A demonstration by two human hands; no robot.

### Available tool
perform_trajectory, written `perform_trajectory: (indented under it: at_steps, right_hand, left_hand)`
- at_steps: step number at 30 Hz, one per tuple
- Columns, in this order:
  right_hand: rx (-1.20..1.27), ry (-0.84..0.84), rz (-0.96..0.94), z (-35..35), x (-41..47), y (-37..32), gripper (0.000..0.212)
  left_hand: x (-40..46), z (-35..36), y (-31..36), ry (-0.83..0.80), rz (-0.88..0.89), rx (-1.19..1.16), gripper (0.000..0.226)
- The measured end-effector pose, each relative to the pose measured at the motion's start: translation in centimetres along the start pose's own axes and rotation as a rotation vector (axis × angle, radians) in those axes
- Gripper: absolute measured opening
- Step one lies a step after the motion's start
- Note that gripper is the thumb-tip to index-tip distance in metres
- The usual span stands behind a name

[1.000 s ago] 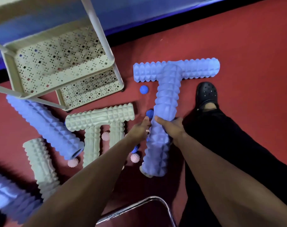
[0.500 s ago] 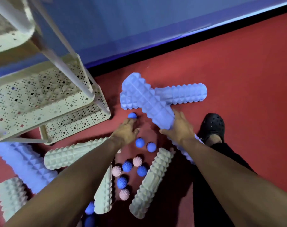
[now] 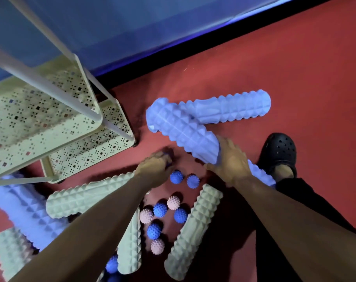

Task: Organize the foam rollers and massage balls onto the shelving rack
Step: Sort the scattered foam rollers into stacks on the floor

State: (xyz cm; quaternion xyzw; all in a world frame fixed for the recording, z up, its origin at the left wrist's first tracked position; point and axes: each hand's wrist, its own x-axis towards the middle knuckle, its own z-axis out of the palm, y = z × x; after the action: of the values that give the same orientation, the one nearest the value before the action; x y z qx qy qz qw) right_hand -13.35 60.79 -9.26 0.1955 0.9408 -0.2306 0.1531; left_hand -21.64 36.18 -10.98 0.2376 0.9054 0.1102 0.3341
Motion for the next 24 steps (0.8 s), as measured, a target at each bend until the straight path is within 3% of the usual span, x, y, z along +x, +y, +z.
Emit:
perform_trajectory:
  at_steps: [6, 9, 12, 14, 18, 21, 24]
  right_hand:
    - [-0.319, 0.081, -0.352, -0.2, 1.9, -1.1, 0.104]
    - [-0.300, 0.056, -0.375, -0.6, 3.9, -0.5, 0.102]
    - [-0.303, 0.061, -0.376, -0.2, 5.8, 0.7, 0.088]
    - [-0.274, 0.106, -0.347, 0.2, 6.7, 1.8, 0.076]
    - [-0.112, 0.220, -0.180, -0.7, 7.2, 3.1, 0.071]
    - [0.037, 0.424, 0.185, -2.9, 8.6, 3.8, 0.075]
    - [0.256, 0.315, 0.543, -4.9, 11.5, 5.5, 0.091]
  left_hand:
    - [-2.4, 0.0, -0.2, 0.116, 0.057, 0.030, 0.027]
    - [-2.6, -0.1, -0.5, 0.257, 0.074, -0.038, 0.032]
    - [-1.9, -0.7, -1.0, 0.511, 0.000, -0.204, 0.022]
    - [-0.7, -1.1, -1.3, 0.578, -0.108, -0.336, 0.037]
    - [2.2, -1.2, -1.4, 0.434, -0.337, -0.665, 0.075]
    - [4.9, -2.1, -0.7, 0.420, -0.451, -0.856, 0.080]
    - [7.7, -2.9, -0.3, 0.404, -0.546, -1.003, 0.078]
